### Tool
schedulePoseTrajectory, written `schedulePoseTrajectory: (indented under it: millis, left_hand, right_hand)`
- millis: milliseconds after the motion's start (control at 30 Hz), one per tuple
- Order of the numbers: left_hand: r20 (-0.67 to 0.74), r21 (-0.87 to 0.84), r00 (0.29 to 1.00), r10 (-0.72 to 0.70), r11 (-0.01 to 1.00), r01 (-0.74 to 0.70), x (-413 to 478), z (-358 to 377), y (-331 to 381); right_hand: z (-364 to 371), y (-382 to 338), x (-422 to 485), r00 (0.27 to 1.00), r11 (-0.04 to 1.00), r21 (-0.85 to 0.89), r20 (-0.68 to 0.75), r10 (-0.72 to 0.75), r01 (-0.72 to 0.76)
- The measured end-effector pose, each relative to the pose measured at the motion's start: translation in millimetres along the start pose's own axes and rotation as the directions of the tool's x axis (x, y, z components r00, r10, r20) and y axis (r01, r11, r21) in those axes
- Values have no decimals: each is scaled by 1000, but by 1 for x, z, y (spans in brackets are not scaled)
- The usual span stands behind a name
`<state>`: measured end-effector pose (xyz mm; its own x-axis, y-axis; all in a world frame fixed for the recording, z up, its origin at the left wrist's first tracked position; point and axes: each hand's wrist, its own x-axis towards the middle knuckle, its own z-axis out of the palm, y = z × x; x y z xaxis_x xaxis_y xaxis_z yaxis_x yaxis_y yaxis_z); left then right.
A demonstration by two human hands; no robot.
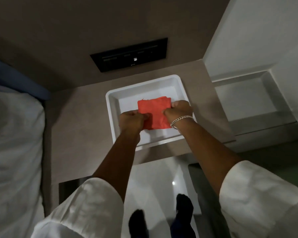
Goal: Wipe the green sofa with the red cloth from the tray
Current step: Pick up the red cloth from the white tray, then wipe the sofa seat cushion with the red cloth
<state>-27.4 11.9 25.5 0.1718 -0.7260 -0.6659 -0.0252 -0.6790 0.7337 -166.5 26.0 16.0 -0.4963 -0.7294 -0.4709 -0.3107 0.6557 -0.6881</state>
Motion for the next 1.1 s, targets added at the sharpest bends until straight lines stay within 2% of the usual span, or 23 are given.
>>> schedulePoseTrajectory:
  millis: [200, 367, 500, 633, 800, 933, 1100]
  left_hand:
    - [175, 2, 979, 101, 995, -103, -106, -3, 61]
    - [370, 124, 917, 148, 971, -206, -219, 16, 90]
    - [525, 210, 840, 140, 935, -287, -303, 54, 76]
    - [679, 287, 731, 67, 892, -348, -371, 103, 14]
    - [794, 386, 608, -23, 791, -475, -427, 166, -106]
    - [811, 468, 581, -74, 679, -566, -457, 201, -210]
    - [863, 470, 485, -144, 582, -663, -474, 234, -311]
  right_hand:
    - [-101, -36, -80, 996, 979, 200, -90, -22, 40]
    - [-205, -29, -177, 968, 946, 325, -230, 97, -18]
    - [-272, 13, -258, 920, 849, 526, -304, 247, -55]
    - [-319, 91, -319, 815, 701, 709, -360, 455, -78]
    - [-343, 228, -368, 668, 549, 836, -418, 615, 17]
    - [-331, 343, -395, 576, 600, 799, -476, 665, -32]
    - [-309, 453, -413, 422, 686, 718, -590, 688, -116]
